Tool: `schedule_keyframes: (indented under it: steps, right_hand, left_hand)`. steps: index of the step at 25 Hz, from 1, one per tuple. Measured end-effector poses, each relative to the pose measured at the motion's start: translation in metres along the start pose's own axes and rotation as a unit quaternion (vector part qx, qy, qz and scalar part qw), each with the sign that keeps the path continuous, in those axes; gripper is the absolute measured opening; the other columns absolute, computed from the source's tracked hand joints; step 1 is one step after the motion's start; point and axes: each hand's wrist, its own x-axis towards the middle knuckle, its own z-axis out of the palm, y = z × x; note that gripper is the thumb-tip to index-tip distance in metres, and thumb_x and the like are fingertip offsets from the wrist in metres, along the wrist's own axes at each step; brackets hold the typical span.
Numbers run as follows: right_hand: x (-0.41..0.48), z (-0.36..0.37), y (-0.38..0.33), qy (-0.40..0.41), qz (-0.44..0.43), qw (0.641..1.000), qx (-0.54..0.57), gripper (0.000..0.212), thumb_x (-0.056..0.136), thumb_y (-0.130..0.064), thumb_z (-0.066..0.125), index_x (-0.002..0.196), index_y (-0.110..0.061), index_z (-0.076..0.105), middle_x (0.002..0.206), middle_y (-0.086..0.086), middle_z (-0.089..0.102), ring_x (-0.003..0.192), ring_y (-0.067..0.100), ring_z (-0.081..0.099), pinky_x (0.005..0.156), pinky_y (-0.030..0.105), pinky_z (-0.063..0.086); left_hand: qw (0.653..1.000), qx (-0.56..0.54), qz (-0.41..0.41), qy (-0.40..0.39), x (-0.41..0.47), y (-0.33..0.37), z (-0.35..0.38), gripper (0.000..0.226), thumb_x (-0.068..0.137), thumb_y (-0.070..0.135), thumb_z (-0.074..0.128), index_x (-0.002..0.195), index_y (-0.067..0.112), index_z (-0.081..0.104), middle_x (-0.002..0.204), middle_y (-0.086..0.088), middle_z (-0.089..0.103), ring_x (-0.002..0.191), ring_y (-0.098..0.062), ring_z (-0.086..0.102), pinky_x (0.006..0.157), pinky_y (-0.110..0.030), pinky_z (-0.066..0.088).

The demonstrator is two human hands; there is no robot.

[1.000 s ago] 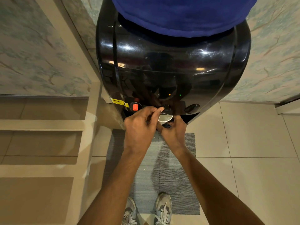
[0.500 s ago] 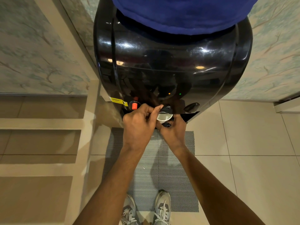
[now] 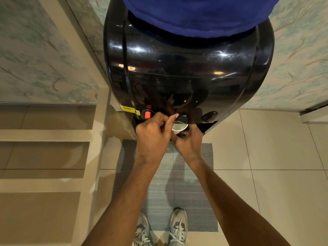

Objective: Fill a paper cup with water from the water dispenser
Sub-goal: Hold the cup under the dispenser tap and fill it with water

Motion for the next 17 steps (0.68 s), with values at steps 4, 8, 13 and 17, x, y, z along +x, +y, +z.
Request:
schedule_keyframes:
  steps: [4,8,13,17]
  right_hand:
    - [0.0005,-0.0003,0.0006,0.009,-0.013,1.000,-0.021,0.063,0.076,-0.034,0.092,0.130,-0.022,0.062,0.107,-0.007,0.078,0.097,0.009,0.076,0.080,0.029,0.064]
    - [0.0024,-0.0010,0.0022,0.008,-0.010,1.000,-0.024,0.064,0.077,-0.033,0.093,0.131,-0.020,0.062,0.110,-0.005,0.078,0.099,0.010,0.076,0.082,0.035,0.066]
    - [0.0024,0.0007,0.0043,0.012,-0.020,0.999,-0.038,0.064,0.077,-0.030,0.093,0.131,-0.018,0.061,0.111,-0.003,0.077,0.101,0.014,0.075,0.084,0.041,0.065]
    - [0.0013,0.0023,0.0053,0.012,-0.011,0.999,-0.044,0.061,0.077,-0.031,0.093,0.128,-0.017,0.063,0.109,-0.002,0.077,0.099,0.016,0.075,0.083,0.042,0.065]
  left_hand:
    - [1.000,-0.016,-0.012,0.000,0.0000,-0.0007,0.0010,0.022,0.091,0.021,0.080,0.078,0.003,0.074,0.060,0.000,0.072,0.053,-0.010,0.070,0.053,-0.023,0.054]
    - [1.000,-0.024,-0.016,0.003,-0.0005,-0.0008,0.0019,0.021,0.090,0.021,0.080,0.077,0.007,0.073,0.058,0.003,0.070,0.052,-0.004,0.067,0.055,-0.015,0.052]
    - [0.999,-0.037,-0.017,0.002,-0.0010,-0.0023,0.0030,0.019,0.090,0.020,0.080,0.078,0.007,0.073,0.057,0.003,0.070,0.051,-0.005,0.068,0.054,-0.018,0.053]
    - [0.999,-0.030,-0.012,0.000,-0.0008,-0.0031,0.0023,0.019,0.090,0.020,0.080,0.080,0.005,0.074,0.058,0.002,0.071,0.052,-0.007,0.069,0.052,-0.024,0.054]
